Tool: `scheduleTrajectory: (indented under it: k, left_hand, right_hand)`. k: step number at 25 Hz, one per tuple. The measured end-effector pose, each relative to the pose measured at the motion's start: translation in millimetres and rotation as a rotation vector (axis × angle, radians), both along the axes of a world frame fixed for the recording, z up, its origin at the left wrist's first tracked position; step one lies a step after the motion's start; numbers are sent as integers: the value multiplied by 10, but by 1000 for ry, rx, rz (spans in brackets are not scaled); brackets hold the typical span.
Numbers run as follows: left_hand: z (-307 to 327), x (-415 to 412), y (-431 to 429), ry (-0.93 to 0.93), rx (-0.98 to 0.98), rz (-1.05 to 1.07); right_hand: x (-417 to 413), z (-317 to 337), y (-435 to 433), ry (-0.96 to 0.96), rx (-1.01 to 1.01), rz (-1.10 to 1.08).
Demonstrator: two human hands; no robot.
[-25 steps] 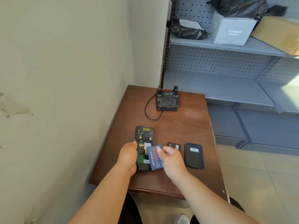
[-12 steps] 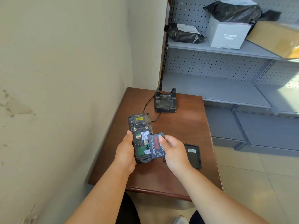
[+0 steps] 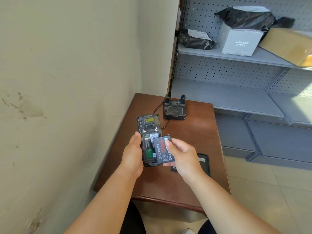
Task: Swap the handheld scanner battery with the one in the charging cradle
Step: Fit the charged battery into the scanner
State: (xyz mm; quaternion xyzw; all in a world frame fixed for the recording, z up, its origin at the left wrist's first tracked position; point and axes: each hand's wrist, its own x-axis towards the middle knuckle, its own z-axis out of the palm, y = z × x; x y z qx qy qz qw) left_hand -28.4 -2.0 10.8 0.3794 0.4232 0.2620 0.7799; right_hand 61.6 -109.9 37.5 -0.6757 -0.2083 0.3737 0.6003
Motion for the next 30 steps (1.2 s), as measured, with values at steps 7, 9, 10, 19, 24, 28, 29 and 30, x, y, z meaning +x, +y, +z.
scheduleTrajectory:
  k: [7, 9, 10, 19, 24, 28, 29, 30]
  left_hand:
    - [70, 12, -55, -44, -4, -51]
    - [83, 15, -52, -53, -5, -46]
    - [87, 16, -44, -51, -5, -41]
    - [137, 32, 12, 0, -6, -30]
    - [169, 14, 0, 18, -24, -48]
    - [172, 5, -17, 21, -39, -68]
    - [171, 3, -18, 19, -44, -71]
    - [176, 1, -22, 17, -49, -75]
  right_hand:
    - [-89, 38, -1, 43, 41, 65]
    - [-98, 46, -1, 64, 53, 64]
    - [-98, 49, -4, 77, 67, 67]
    - [-75, 7, -43, 54, 107, 169]
    - [-103, -17, -37, -194, -8, 158]
    - [-99, -25, -40, -363, -71, 122]
    - [-99, -31, -47, -371, -73, 108]
    - [-98, -43, -56, -372, -75, 95]
